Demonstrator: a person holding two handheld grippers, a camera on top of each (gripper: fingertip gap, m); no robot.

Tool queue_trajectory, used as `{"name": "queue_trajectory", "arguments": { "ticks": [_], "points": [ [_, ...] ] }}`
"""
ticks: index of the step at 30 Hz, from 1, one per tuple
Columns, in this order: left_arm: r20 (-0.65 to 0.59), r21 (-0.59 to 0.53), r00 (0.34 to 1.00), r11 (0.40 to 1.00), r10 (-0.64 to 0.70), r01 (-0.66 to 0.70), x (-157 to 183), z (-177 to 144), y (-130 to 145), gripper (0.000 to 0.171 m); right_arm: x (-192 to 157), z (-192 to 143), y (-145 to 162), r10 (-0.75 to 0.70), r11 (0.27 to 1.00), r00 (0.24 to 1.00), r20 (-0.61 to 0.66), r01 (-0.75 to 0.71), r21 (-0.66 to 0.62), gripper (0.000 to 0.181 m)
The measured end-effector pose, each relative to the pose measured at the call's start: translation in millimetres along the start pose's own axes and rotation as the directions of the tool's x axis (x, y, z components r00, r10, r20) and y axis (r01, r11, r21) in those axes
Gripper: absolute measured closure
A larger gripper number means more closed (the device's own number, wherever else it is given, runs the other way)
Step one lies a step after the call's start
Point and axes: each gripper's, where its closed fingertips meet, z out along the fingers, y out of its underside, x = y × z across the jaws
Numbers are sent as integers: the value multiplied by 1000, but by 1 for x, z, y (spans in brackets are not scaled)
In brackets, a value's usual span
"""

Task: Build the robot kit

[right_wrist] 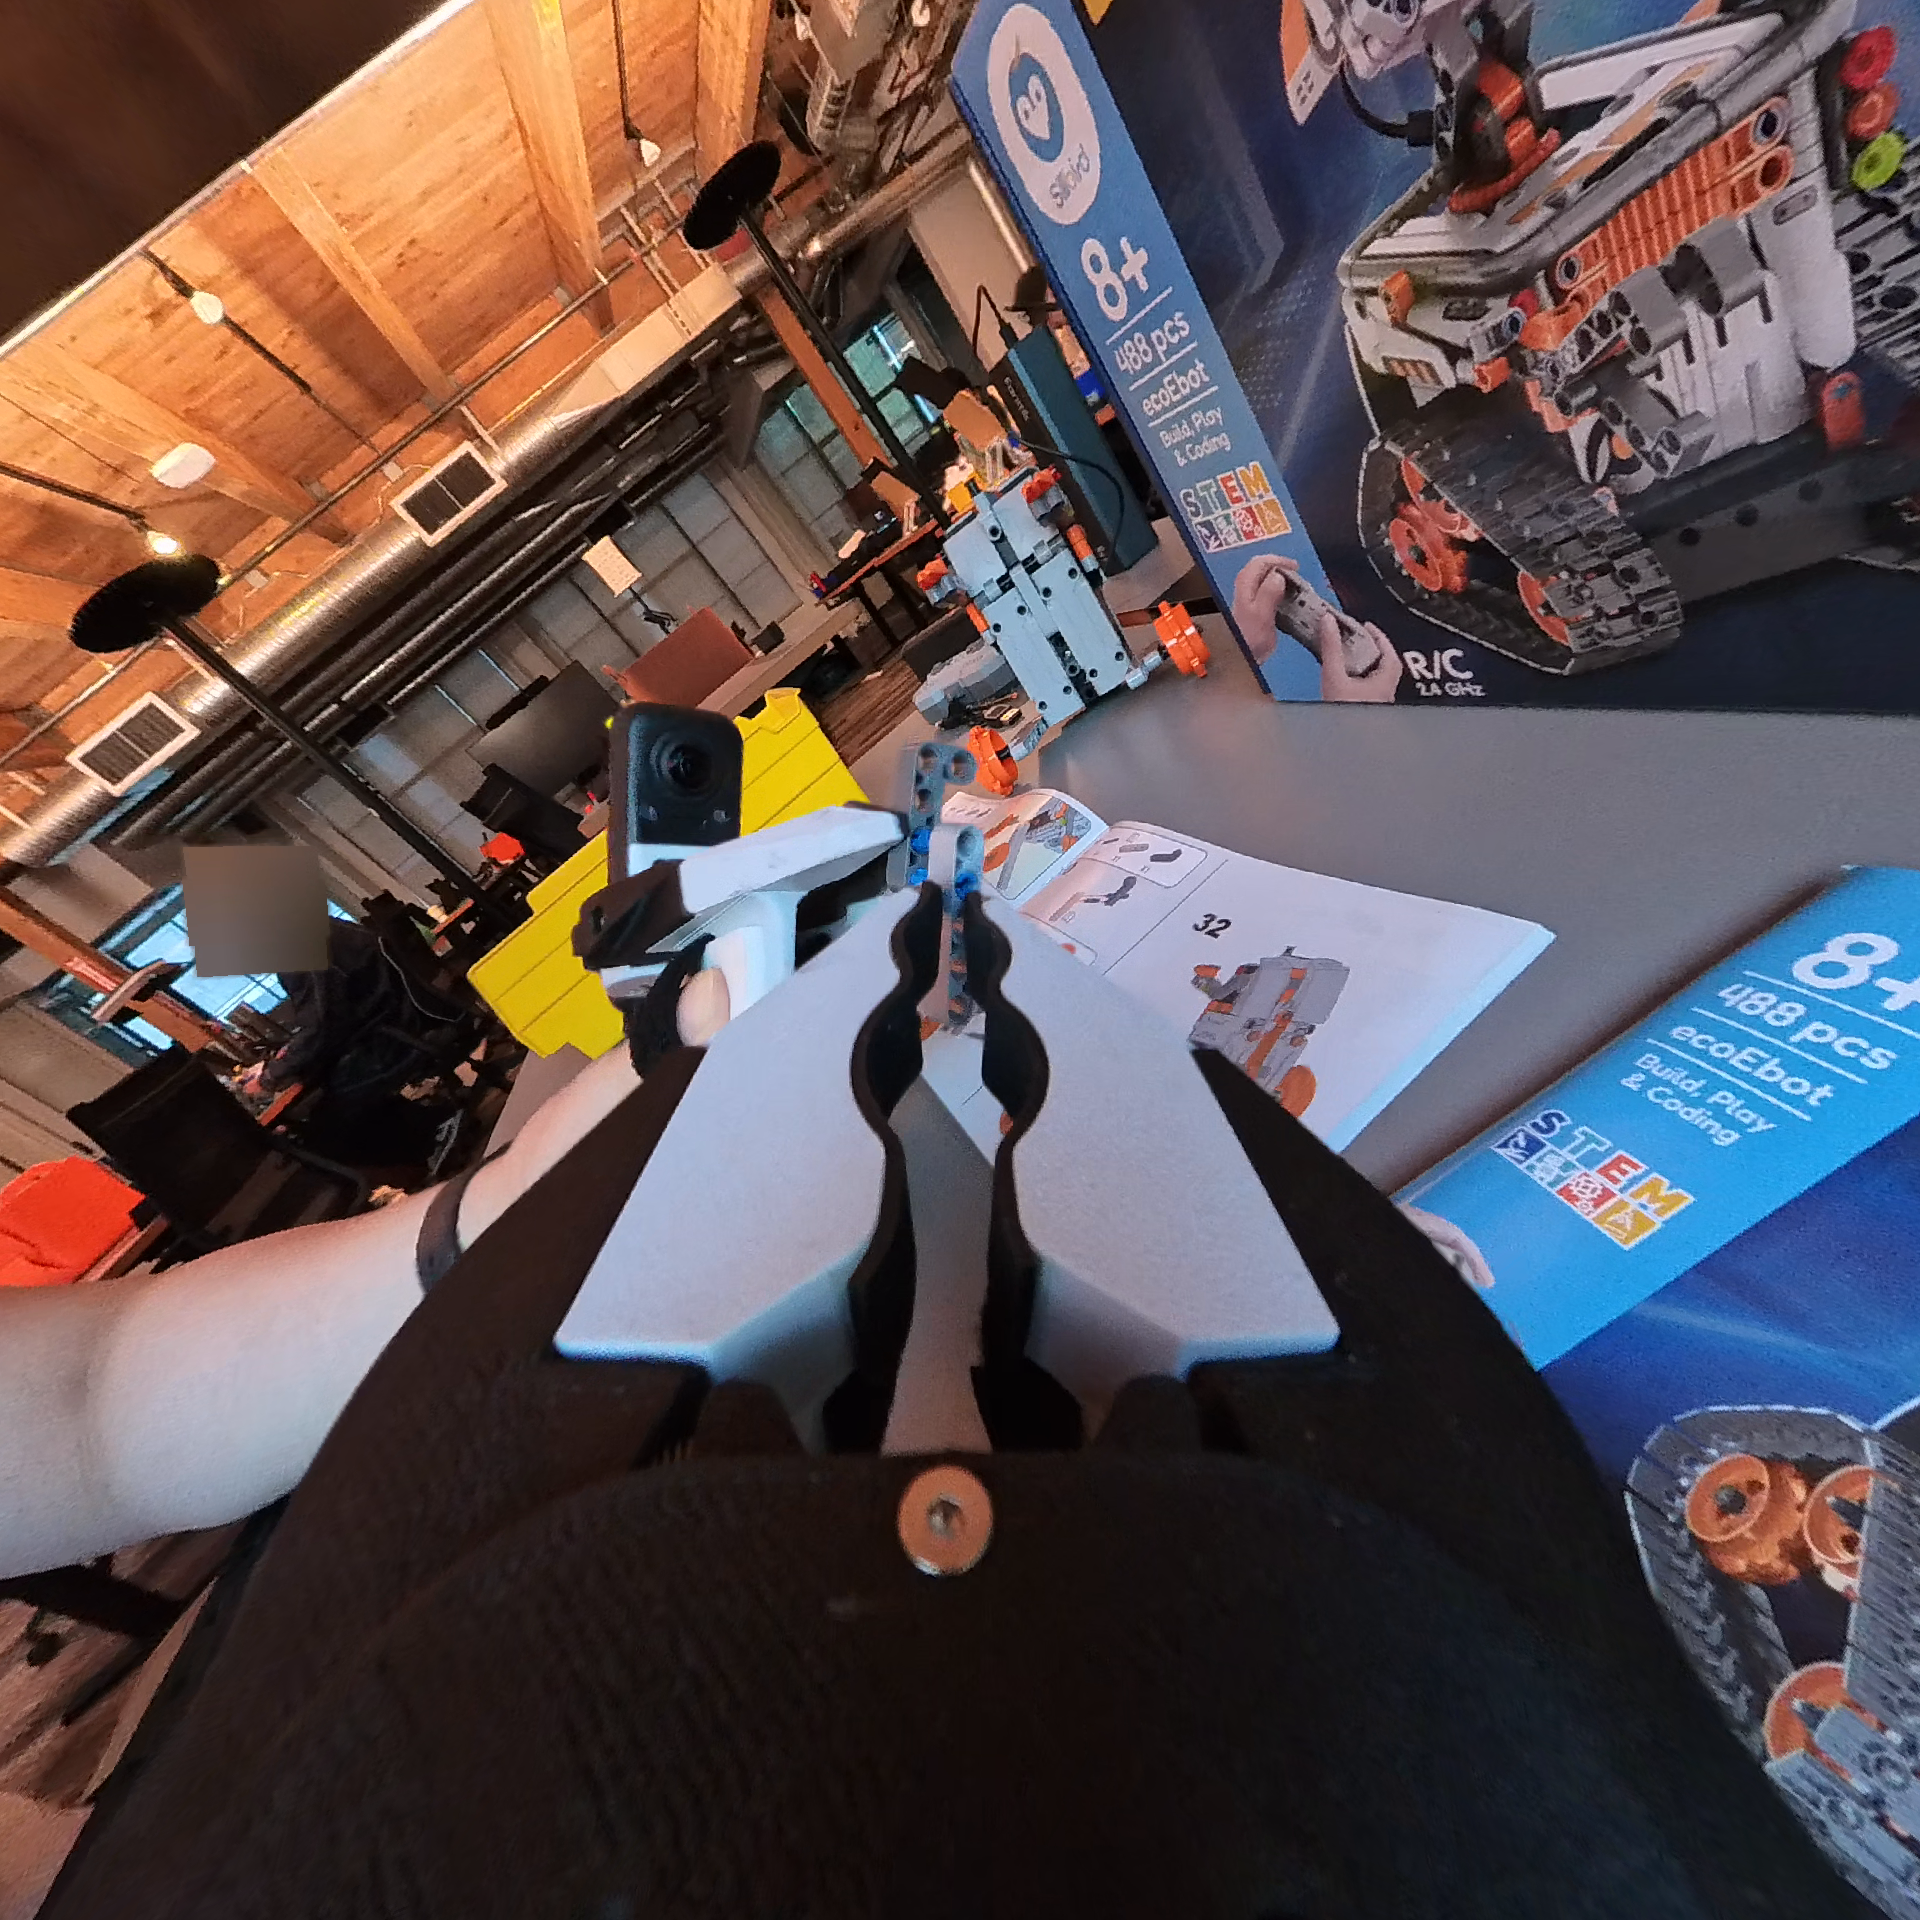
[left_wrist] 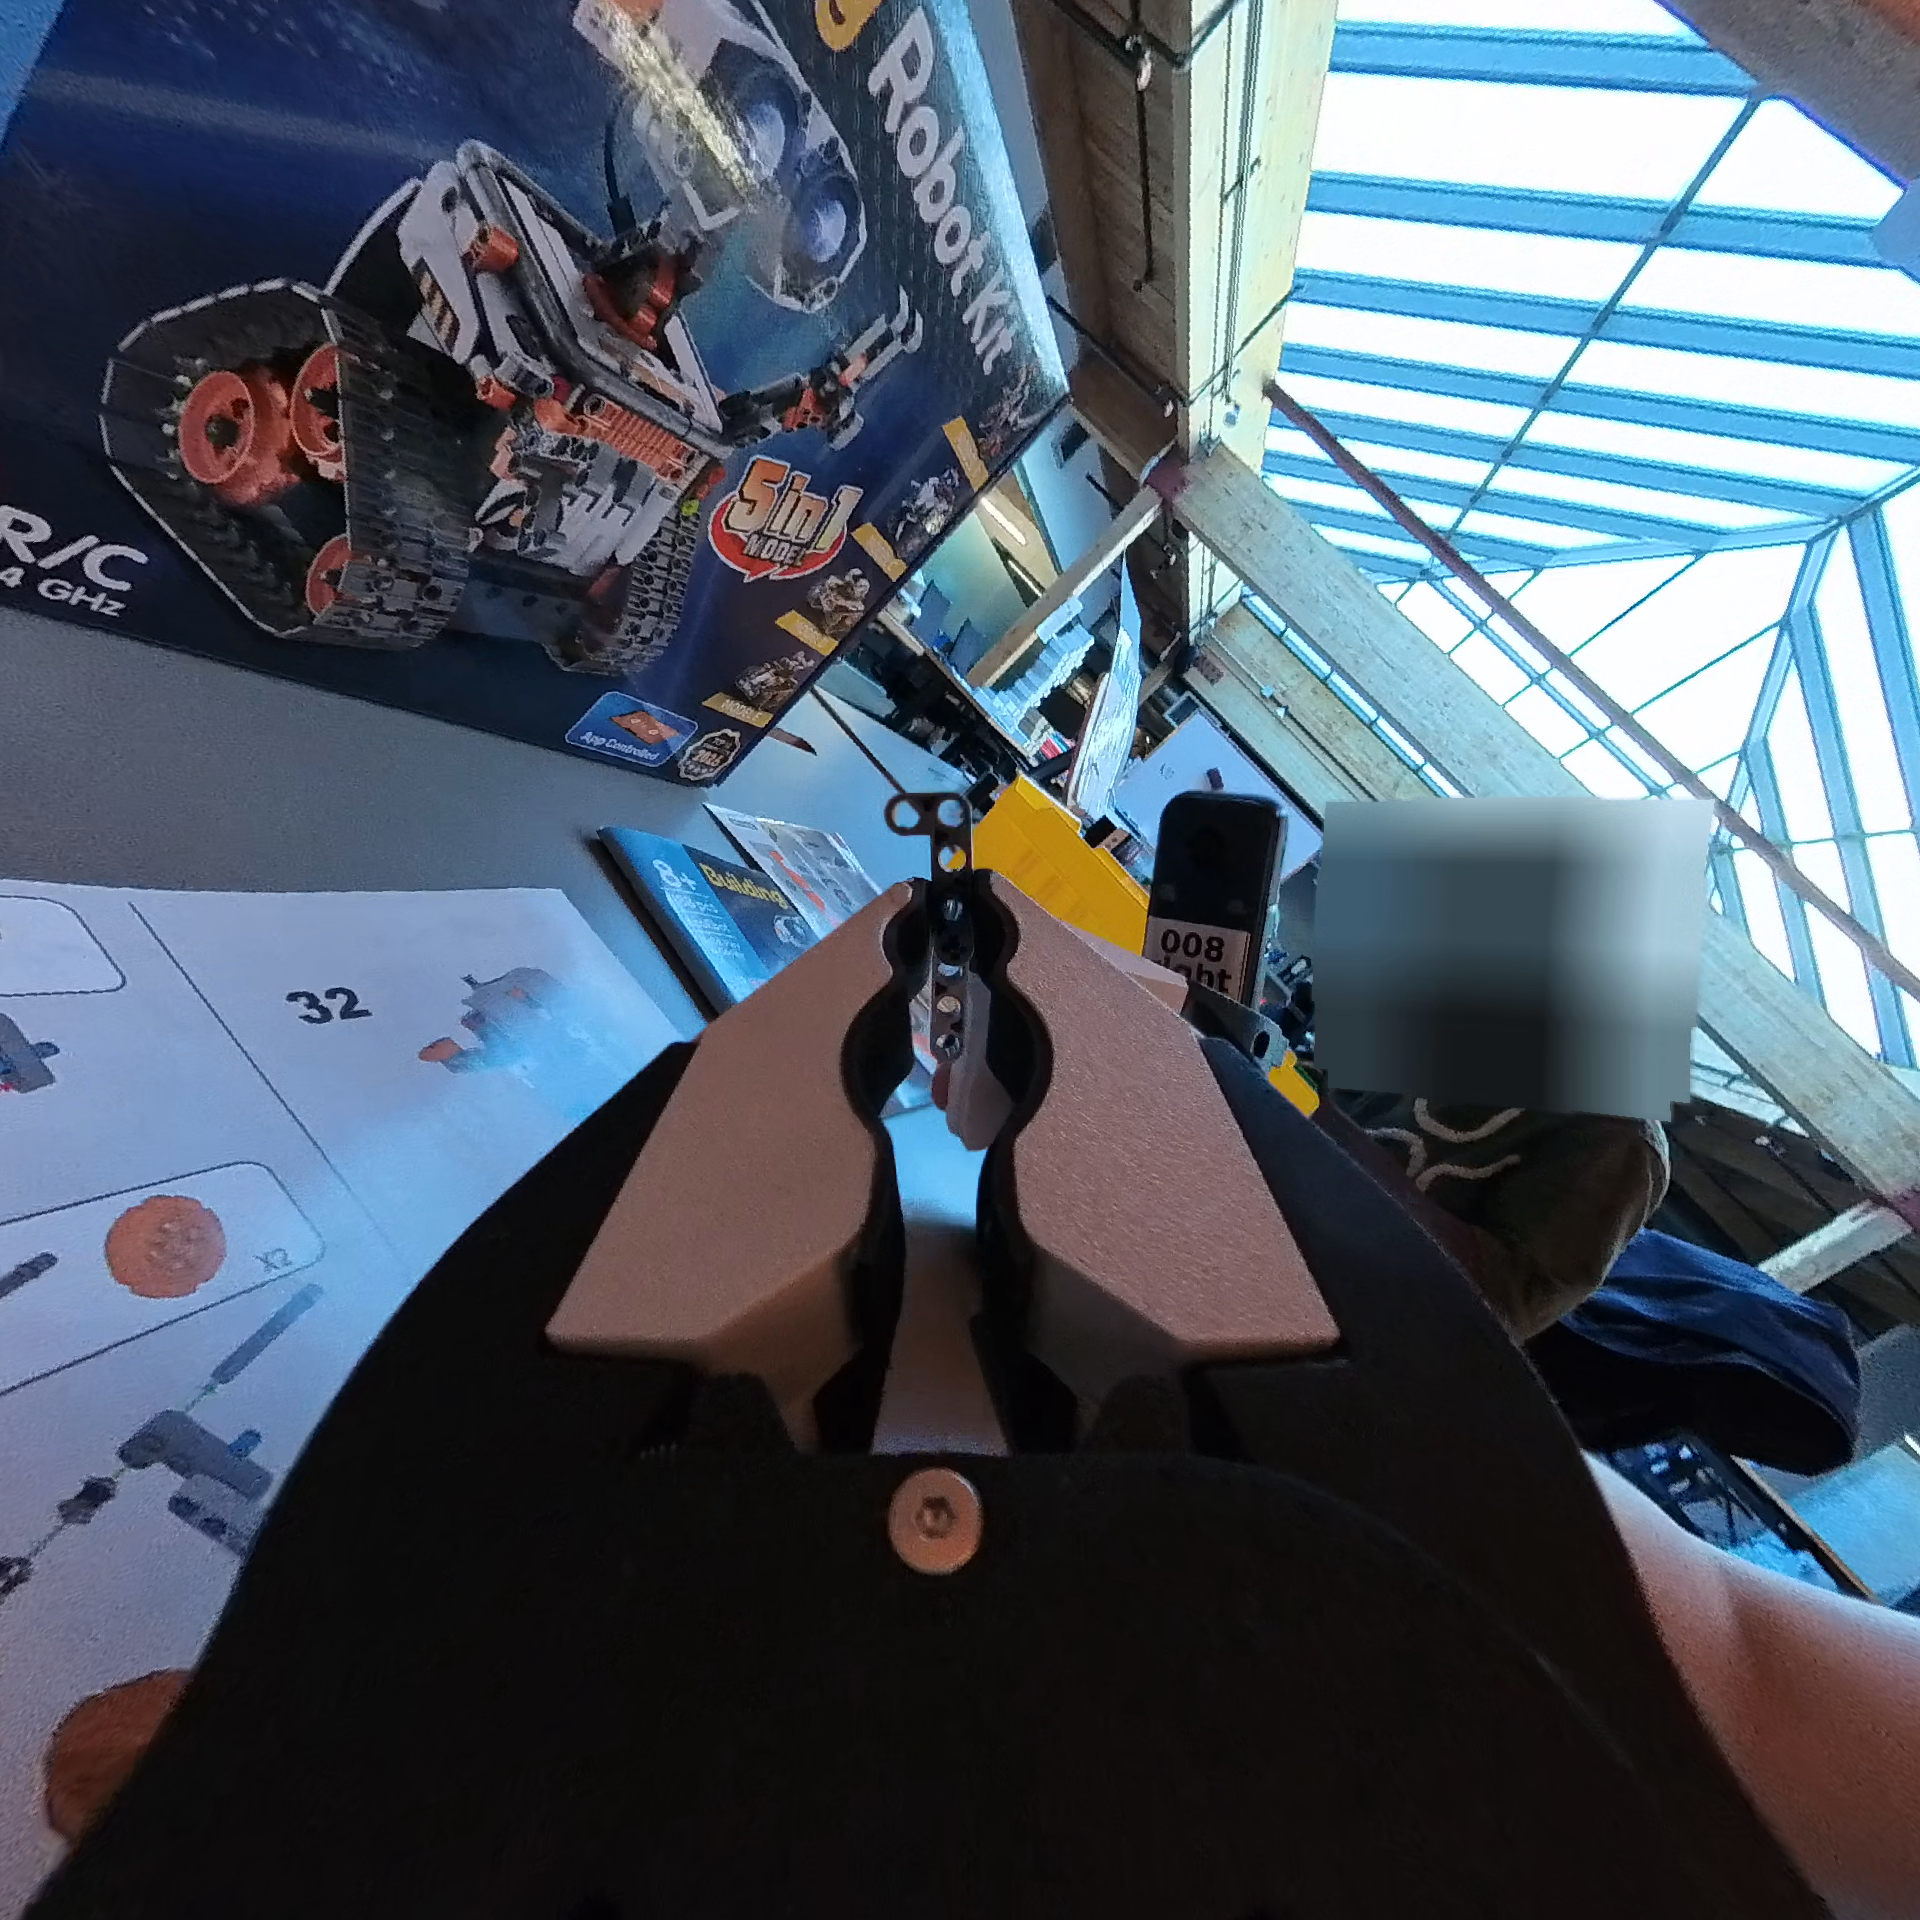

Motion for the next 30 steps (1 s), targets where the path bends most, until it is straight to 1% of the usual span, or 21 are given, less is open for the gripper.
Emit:
{"name": "queue_trajectory", "arguments": {
  "ticks": [3,7,15,23,25,28,30],
  "points": [
    [-12,-27,1000,1000,-12,12,-1,-1,1,167,1,0,2,-5,1000,1000,-7,5,-14,179],
    [-10,-30,1000,999,-17,17,-2,-1,2,167,2,1,3,-27,1000,999,-34,26,-17,179],
    [-5,-2,999,999,32,-32,1,-2,0,167,-1,1,1,-31,1000,999,-10,31,-2,177],
    [-55,38,994,995,96,-94,13,-1,-5,167,-11,-3,-9,-143,988,990,7,142,55,177],
    [-66,51,992,993,108,-105,16,-1,-6,167,-14,-4,-11,-143,988,990,23,141,71,178],
    [-84,54,990,993,111,-107,19,-1,-7,167,-15,-5,-13,-90,993,994,65,84,82,180],
    [-86,51,990,993,114,-110,19,0,-6,167,-14,-6,-13,-67,995,995,68,61,83,179]
  ]
}}
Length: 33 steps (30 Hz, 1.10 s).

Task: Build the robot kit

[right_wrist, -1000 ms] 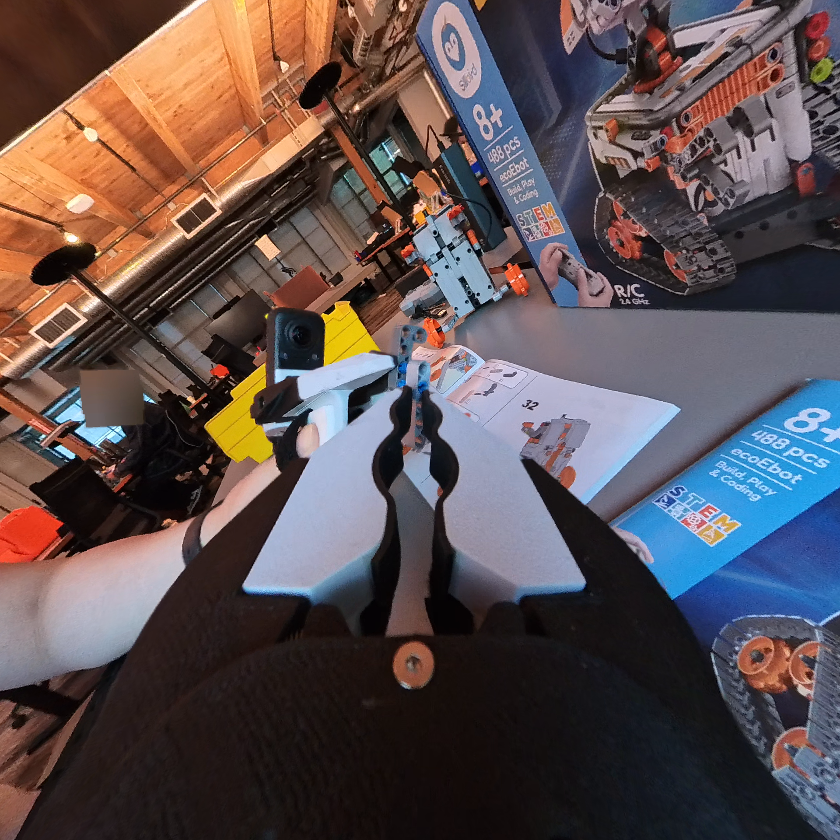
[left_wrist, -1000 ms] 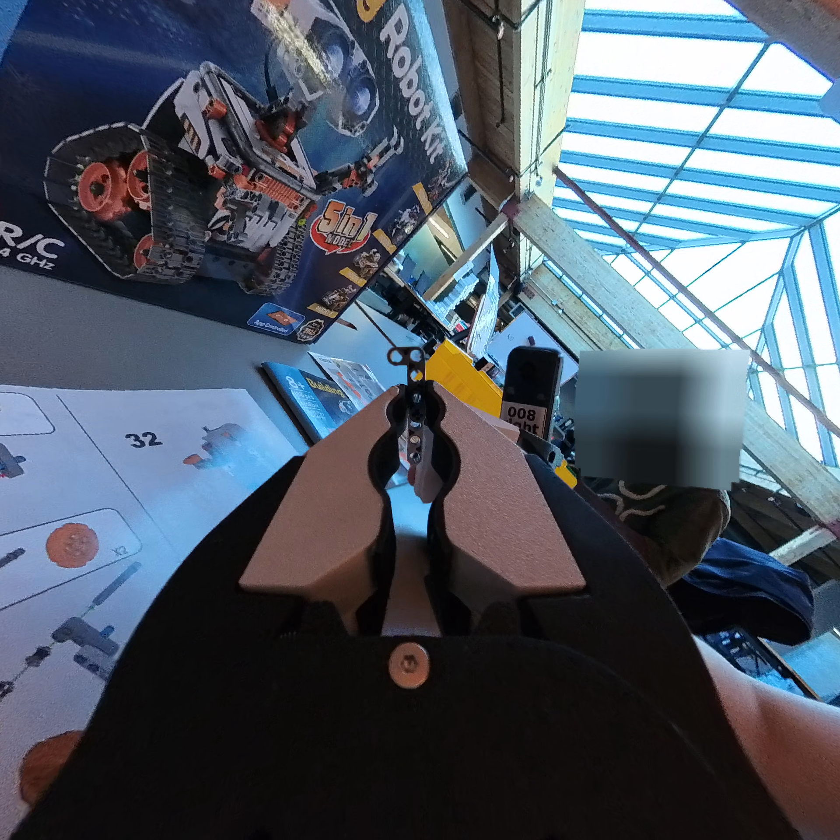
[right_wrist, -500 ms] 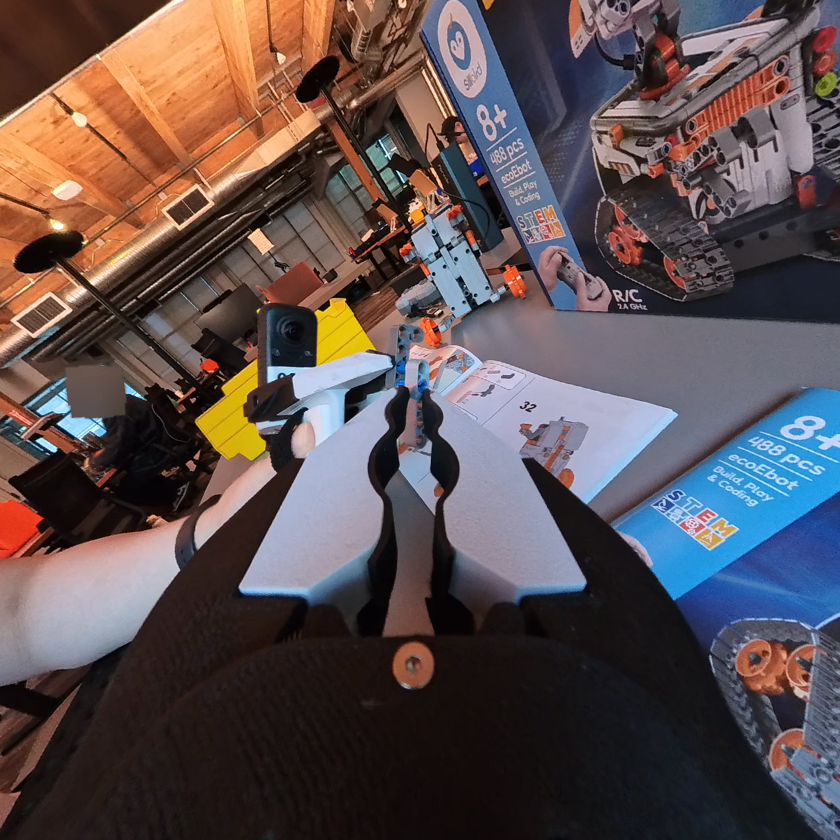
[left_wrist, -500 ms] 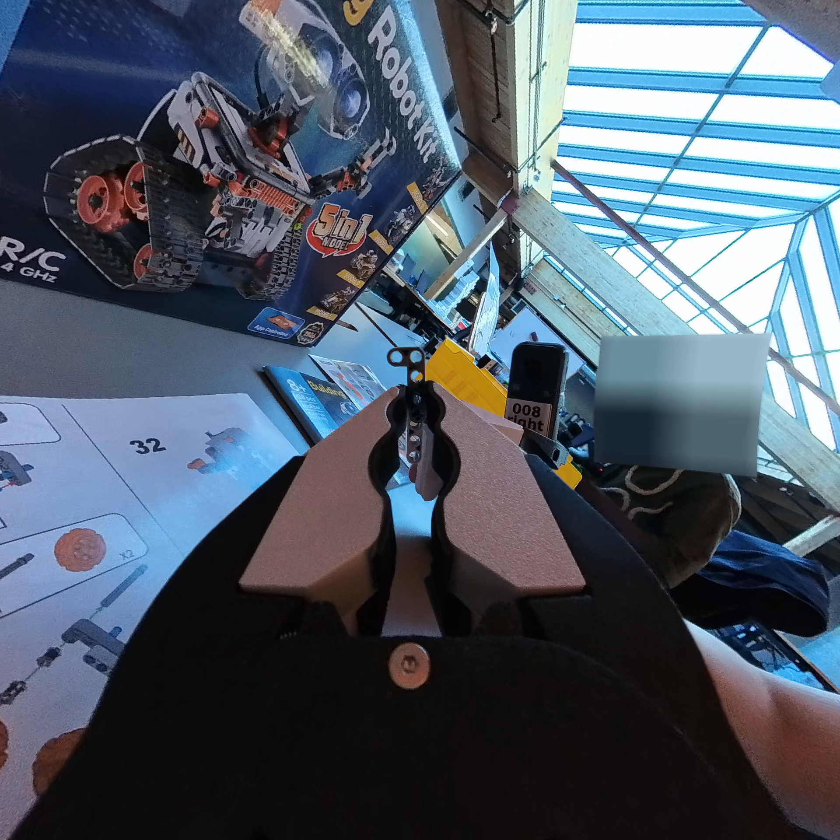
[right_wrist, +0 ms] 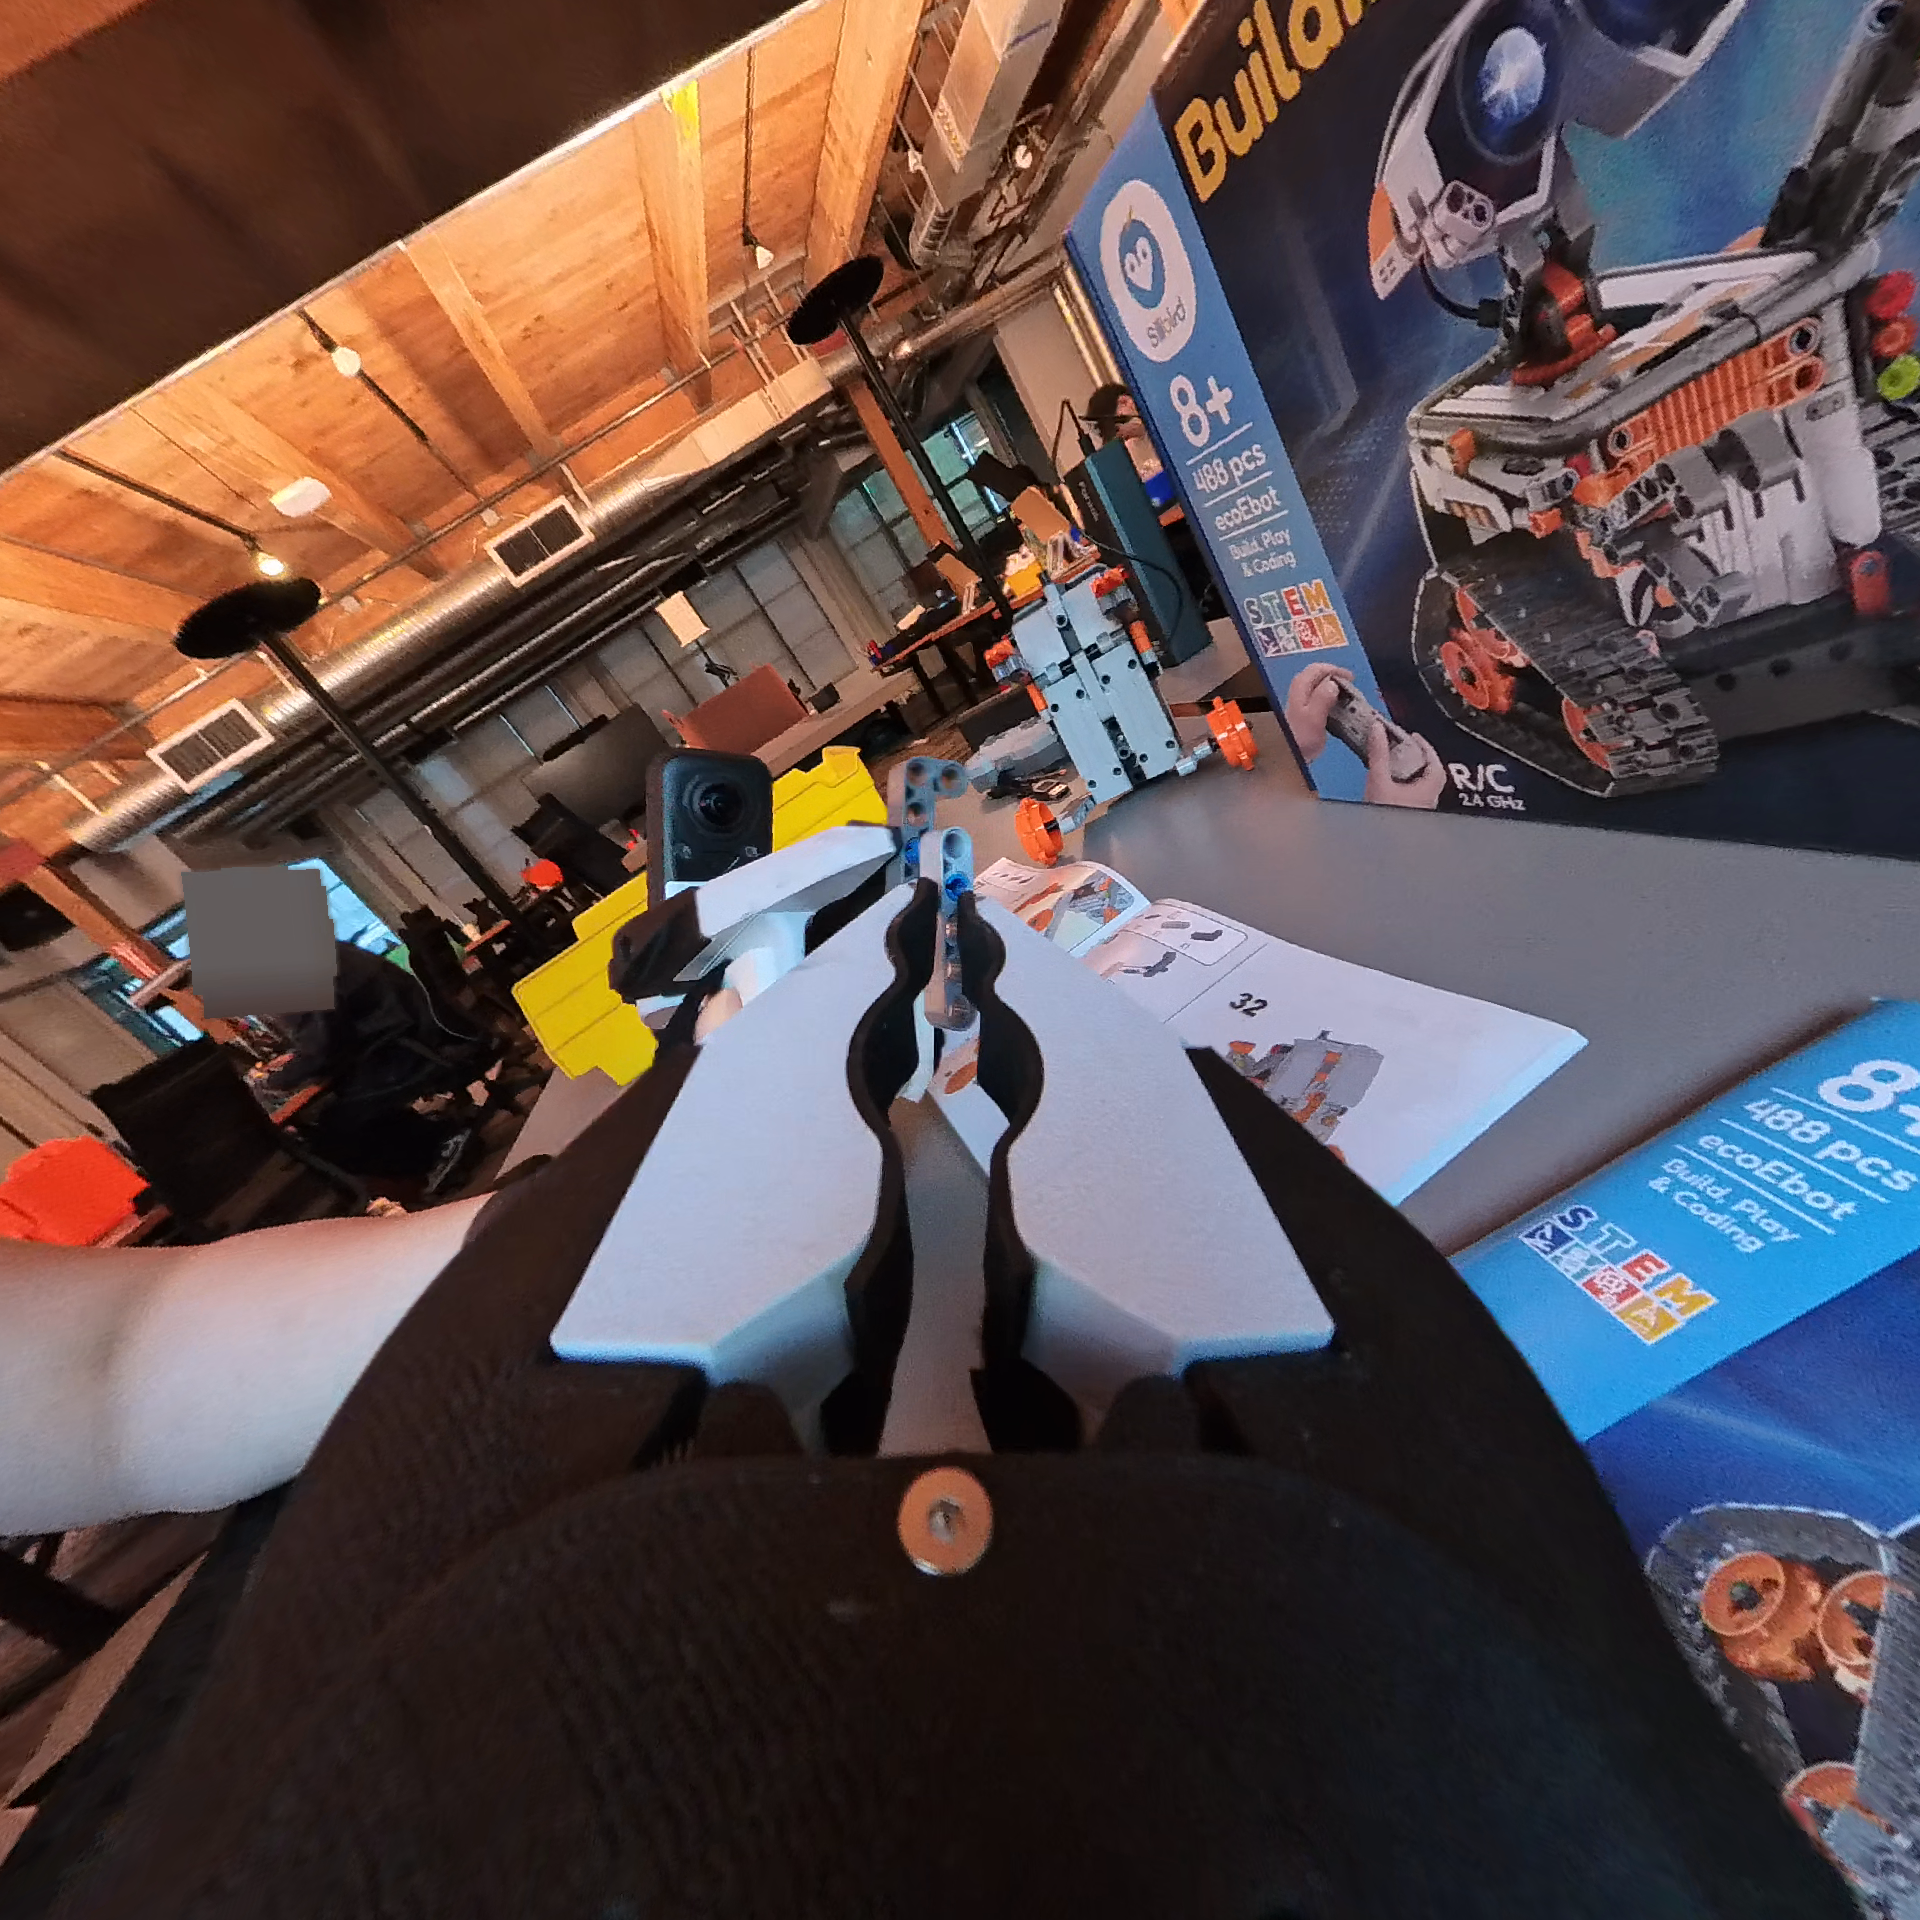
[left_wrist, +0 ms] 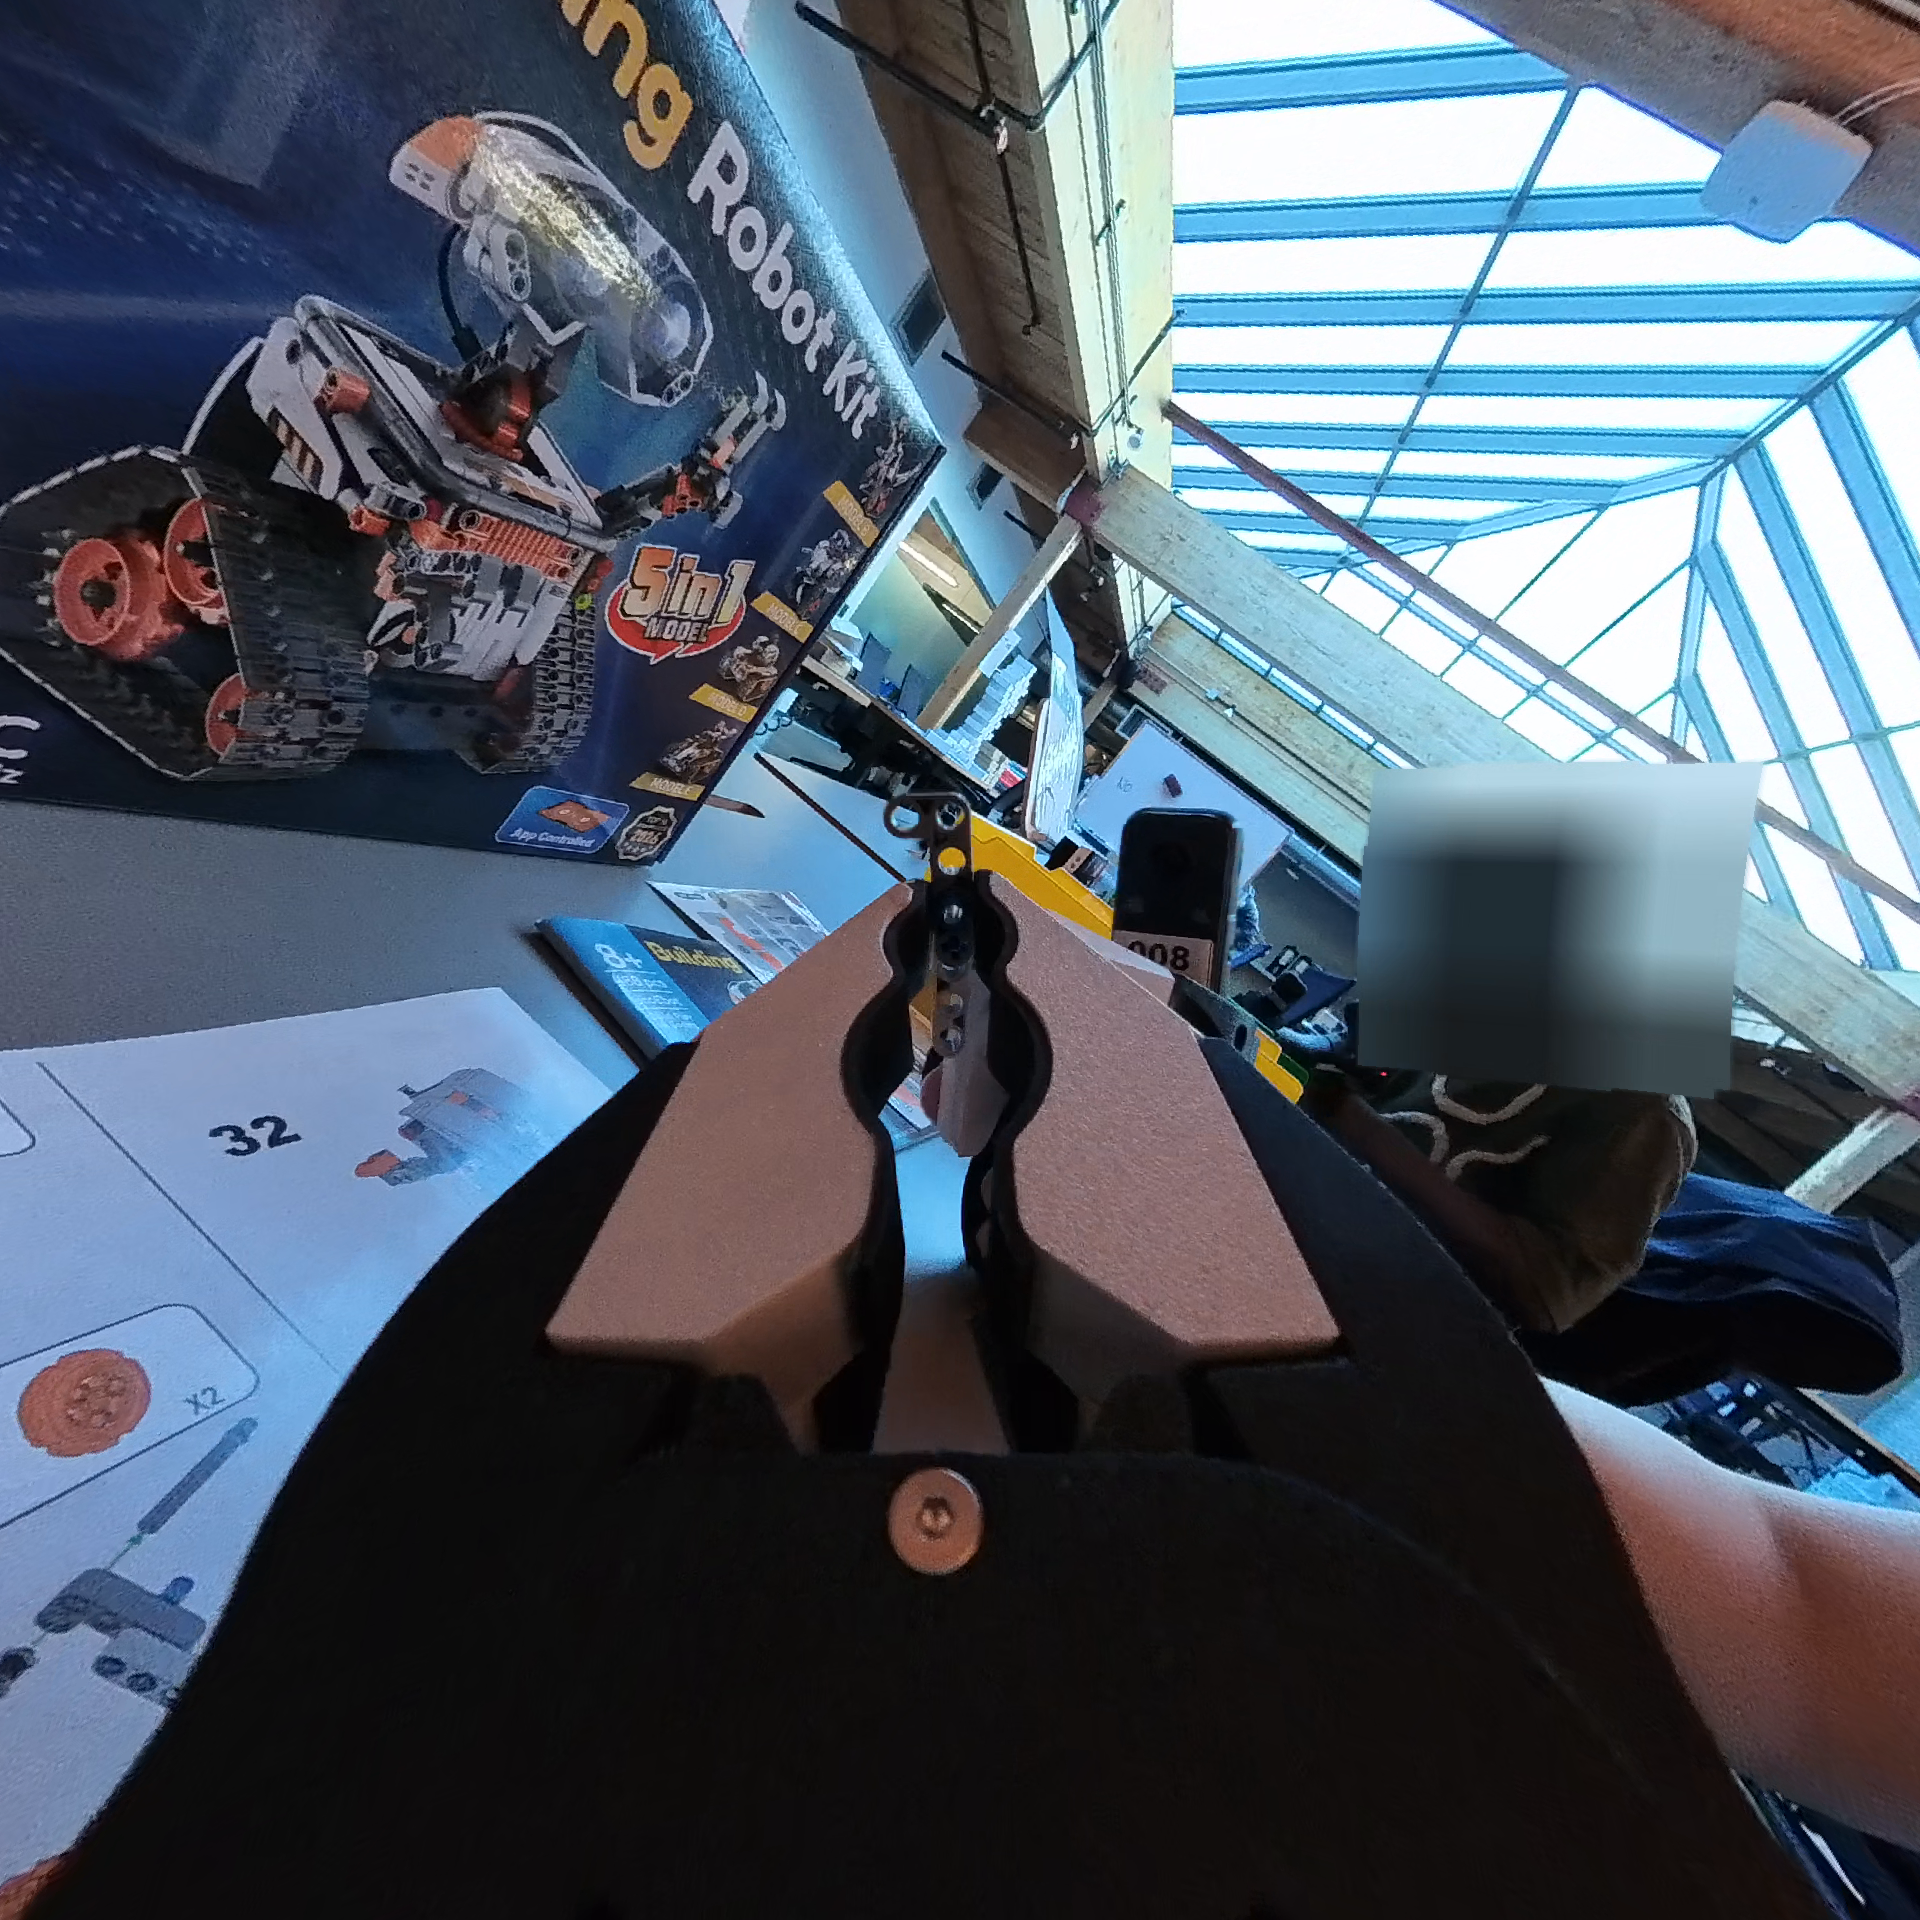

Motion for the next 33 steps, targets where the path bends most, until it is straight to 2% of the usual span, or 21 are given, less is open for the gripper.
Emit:
{"name": "queue_trajectory", "arguments": {
  "ticks": [10,15,22,33],
  "points": [
    [-15,-6,1000,1000,12,-12,1,-1,1,167,-1,0,1,25,1000,999,28,-25,-4,178],
    [-52,-18,999,1000,16,-17,6,-1,0,167,-7,-2,-1,-26,1000,998,56,26,-4,178],
    [-82,-5,996,999,42,-42,13,0,-2,167,-13,-4,-5,-152,988,988,31,152,-7,180],
    [-76,12,994,997,75,-75,15,0,-4,167,-16,-2,-6,-208,978,978,10,208,-7,176]
  ]
}}
